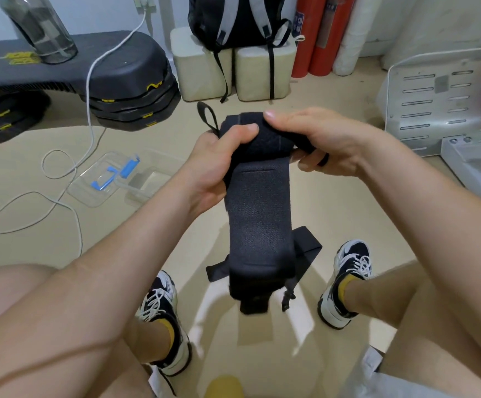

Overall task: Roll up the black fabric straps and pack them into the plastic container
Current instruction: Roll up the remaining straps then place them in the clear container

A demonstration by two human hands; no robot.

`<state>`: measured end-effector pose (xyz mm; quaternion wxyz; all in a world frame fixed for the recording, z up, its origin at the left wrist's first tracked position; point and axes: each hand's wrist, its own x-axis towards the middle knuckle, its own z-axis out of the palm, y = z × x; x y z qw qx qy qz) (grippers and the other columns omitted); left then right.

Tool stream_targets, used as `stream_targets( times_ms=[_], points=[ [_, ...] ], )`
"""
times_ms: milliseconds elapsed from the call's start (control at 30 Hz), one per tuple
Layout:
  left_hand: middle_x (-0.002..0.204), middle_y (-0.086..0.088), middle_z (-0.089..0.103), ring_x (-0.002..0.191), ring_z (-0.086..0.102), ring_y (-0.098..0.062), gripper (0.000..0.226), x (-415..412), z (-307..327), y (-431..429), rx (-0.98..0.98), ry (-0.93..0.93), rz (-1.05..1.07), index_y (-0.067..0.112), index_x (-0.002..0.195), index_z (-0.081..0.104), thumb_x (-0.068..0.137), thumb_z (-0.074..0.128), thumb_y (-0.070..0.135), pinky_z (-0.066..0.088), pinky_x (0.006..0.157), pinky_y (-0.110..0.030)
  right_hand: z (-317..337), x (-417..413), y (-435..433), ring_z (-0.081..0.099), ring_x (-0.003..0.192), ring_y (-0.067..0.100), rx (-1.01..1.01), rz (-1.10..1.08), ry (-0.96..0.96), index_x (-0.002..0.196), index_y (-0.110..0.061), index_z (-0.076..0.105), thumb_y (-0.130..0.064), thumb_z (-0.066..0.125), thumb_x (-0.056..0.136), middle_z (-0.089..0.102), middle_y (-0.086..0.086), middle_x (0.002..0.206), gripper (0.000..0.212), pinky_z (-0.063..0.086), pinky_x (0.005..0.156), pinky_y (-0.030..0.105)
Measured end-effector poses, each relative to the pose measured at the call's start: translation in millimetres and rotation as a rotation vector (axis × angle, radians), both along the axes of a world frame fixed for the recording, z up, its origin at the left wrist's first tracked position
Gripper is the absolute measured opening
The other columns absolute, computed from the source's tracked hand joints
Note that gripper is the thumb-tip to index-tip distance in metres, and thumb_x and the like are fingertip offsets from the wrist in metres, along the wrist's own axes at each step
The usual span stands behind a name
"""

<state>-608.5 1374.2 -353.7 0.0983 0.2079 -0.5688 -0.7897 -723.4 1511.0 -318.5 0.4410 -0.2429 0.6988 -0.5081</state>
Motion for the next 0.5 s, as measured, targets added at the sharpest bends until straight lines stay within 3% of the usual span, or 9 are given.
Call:
stream_targets(
  times_ms=[100, 200, 300, 367, 500],
  points=[
    [0.107, -0.021, 0.071, 0.103, 0.068, -0.035, 0.027, 1, 0, -5, -0.076, 0.024, -0.062, 0.003, 0.109, 0.067, 0.085, 0.063, 0.016, 0.051, 0.098, -0.054, 0, -4, 3, 0.033, 0.054, 0.009, 0.069, 0.056, -0.005, 0.081, -0.016, 0.057, -0.053, 0.069, 0.072, 0.045, -0.001, 0.067, 0.040, 0.017, 0.039, 0.017],
    [0.103, -0.017, 0.071, 0.099, 0.069, -0.030, 0.030, 0, -1, -8, -0.107, 0.027, -0.080, 0.002, 0.109, 0.067, 0.084, 0.065, 0.018, 0.053, 0.095, -0.048, -2, -2, 1, 0.018, 0.056, 0.011, 0.085, 0.055, -0.004, 0.083, -0.015, 0.056, -0.053, 0.069, 0.071, 0.038, -0.001, 0.068, 0.042, 0.012, 0.037, 0.017],
    [0.111, -0.018, 0.071, 0.103, 0.069, -0.026, 0.043, -1, -1, -11, -0.172, -0.014, -0.045, 0.001, 0.119, 0.062, 0.085, 0.071, 0.027, 0.056, 0.093, -0.041, -5, 0, 0, 0.017, 0.050, 0.007, 0.071, 0.005, 0.020, 0.091, -0.014, 0.055, -0.045, 0.067, 0.086, 0.034, -0.003, 0.064, 0.034, 0.011, 0.035, 0.017],
    [0.106, -0.012, 0.074, 0.101, 0.071, -0.022, 0.035, 0, -1, -11, -0.174, -0.071, -0.014, 0.006, 0.111, 0.066, 0.090, 0.070, 0.033, 0.056, 0.091, -0.038, -7, 4, -2, 0.018, 0.046, 0.006, 0.050, -0.014, 0.063, 0.090, -0.014, 0.056, -0.037, 0.063, 0.095, 0.032, -0.005, 0.060, 0.024, 0.012, 0.035, 0.017],
    [0.109, -0.006, 0.075, 0.102, 0.071, -0.020, 0.052, 3, -5, -10, -0.100, -0.173, -0.016, 0.009, 0.117, 0.066, 0.088, 0.066, 0.052, 0.053, 0.097, -0.040, -11, 10, -6, 0.024, 0.046, 0.006, -0.016, -0.086, 0.140, 0.106, -0.009, 0.064, -0.030, 0.065, 0.096, 0.037, -0.008, 0.056, 0.023, 0.018, 0.039, 0.017]
  ],
)
